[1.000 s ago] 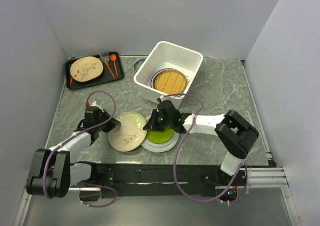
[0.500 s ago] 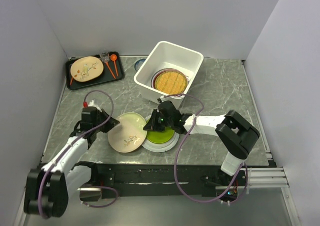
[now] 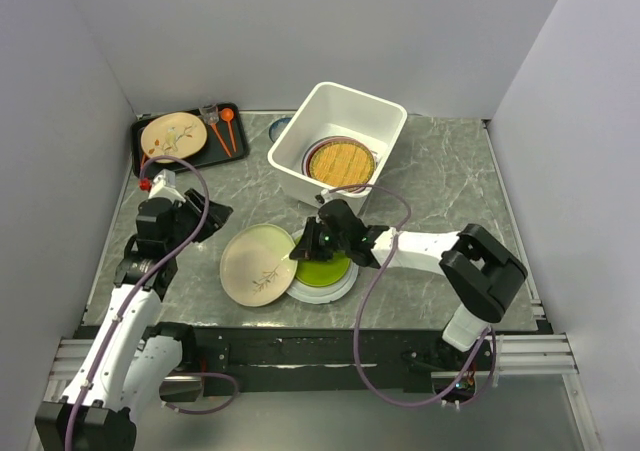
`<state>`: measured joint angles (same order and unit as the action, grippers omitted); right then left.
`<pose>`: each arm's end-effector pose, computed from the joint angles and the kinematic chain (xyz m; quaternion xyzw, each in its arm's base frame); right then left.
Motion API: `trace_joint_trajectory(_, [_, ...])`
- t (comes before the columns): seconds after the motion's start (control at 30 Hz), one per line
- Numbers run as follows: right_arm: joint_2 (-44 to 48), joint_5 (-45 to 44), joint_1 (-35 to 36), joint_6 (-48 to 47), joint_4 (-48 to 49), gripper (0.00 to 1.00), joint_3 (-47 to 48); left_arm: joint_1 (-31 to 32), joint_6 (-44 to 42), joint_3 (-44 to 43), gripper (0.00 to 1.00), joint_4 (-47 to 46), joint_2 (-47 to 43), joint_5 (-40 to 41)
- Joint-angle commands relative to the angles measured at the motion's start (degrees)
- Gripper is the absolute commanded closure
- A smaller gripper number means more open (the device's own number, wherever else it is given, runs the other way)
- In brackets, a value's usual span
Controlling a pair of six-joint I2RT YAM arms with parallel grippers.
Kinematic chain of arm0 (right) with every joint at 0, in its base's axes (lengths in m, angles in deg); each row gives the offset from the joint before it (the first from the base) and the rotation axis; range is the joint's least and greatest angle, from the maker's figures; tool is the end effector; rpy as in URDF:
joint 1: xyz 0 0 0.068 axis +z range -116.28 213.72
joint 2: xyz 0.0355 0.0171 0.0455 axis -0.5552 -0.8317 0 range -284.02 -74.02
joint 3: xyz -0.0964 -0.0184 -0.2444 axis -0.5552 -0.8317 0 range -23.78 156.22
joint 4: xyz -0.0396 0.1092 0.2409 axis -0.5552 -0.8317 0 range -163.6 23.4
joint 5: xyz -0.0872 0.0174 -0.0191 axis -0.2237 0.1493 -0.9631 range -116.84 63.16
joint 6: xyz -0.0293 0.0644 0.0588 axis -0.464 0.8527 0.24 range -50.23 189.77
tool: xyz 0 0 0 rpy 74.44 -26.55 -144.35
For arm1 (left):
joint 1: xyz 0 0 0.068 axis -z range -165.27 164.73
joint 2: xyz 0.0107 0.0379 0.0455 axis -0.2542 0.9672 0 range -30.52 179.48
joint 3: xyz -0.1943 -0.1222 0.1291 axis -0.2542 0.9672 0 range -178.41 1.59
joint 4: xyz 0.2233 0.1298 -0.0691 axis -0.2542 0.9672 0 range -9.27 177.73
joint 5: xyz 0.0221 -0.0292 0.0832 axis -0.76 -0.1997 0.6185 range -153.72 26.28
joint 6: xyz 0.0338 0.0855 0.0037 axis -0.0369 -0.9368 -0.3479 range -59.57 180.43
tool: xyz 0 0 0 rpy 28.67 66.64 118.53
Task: Place the plates into the plastic bin on the countertop
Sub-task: Pick up the plate at the center of the board.
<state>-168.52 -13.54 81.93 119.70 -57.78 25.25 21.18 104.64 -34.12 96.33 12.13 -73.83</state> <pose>0.2410 0.2981 0.1377 -0.0387 0.8883 0.4046 0.2139 0.2301 -0.0406 0.2553 -0.2218 0.7997 -0.3028 0.4685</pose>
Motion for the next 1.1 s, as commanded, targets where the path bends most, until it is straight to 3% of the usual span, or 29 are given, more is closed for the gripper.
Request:
trace_joint_trajectory(0.0, [7.30,0.06,-0.92,-0.89,4.28,1.00,-0.08,0.13,-1.14,-1.56,0.42,-0.47,0.76,-0.70])
trace_joint_trajectory(0.1, [9.50,-0.64,-1.01,-0.89,3.58,1.00,-0.96,0.22,-1.40,-2.18,0.31,-0.74,1.56,-1.23])
trace_joint_trajectory(0.23, [11.52,-1.17,-1.36,-0.54,3.66,1.00,-1.49,0.13,-1.49,-2.09,0.08,-1.44,1.38,-0.79])
trace_joint_trajectory(0.37, [12.06,-1.17,-1.54,-0.45,3.49,1.00,-1.22,0.13,-1.49,-1.83,0.01,-1.71,0.33,-0.87])
trace_joint_trajectory(1.07, [20.05,3.83,-4.61,-1.42,0.49,1.00,-1.48,0.13,-0.61,0.63,0.01,0.58,-0.38,6.15])
